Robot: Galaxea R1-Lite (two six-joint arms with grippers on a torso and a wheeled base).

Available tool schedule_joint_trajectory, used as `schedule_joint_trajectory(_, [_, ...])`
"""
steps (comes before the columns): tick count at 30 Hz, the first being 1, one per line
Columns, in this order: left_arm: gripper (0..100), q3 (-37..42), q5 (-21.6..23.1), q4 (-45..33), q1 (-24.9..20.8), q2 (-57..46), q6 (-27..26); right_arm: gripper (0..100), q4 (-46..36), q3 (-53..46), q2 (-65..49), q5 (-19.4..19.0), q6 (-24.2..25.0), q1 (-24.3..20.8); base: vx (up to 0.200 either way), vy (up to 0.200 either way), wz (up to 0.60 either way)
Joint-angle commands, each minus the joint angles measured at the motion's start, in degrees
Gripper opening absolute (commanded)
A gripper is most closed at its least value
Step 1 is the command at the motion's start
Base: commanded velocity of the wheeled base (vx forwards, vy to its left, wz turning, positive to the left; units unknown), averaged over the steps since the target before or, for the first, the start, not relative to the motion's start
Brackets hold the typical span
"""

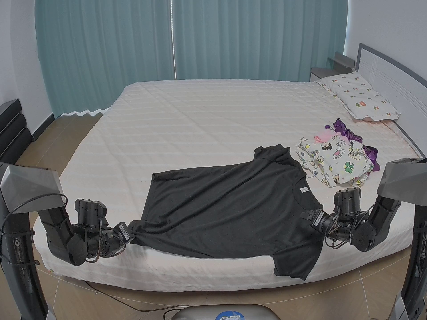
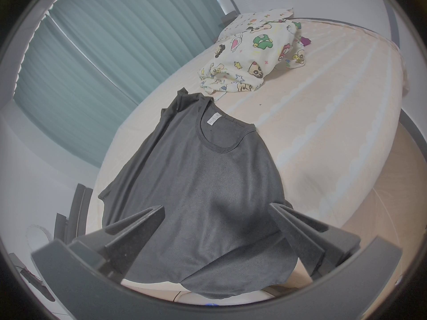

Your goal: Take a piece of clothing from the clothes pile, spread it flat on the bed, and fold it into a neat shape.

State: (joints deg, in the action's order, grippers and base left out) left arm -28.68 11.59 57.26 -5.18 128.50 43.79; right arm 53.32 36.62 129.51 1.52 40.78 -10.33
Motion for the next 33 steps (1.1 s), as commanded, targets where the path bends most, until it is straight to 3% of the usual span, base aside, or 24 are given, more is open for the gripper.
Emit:
schedule_joint_trajectory(1, [0, -0.93, 0.27, 0.48, -0.27, -0.36, 3.67, 100, -2.78, 5.22, 2.32, -2.84, -2.19, 2.33, 0.0, 0.0, 0.0])
schedule_joint_trajectory(11, [0, -1.02, 1.85, 0.57, -0.18, -0.36, 3.85, 100, 0.12, 0.82, 2.67, -7.5, -9.14, 7.95, 0.0, 0.0, 0.0])
schedule_joint_trajectory(20, [0, -1.02, 1.85, 0.57, -0.27, -0.36, 3.76, 100, -0.5, 0.91, 5.4, -10.31, -9.75, 7.25, 0.0, 0.0, 0.0])
schedule_joint_trajectory(33, [0, -1.02, 1.85, 0.57, -0.27, -0.36, 3.85, 100, -0.06, 3.11, 8.21, -10.4, -11.51, 6.02, 0.0, 0.0, 0.0])
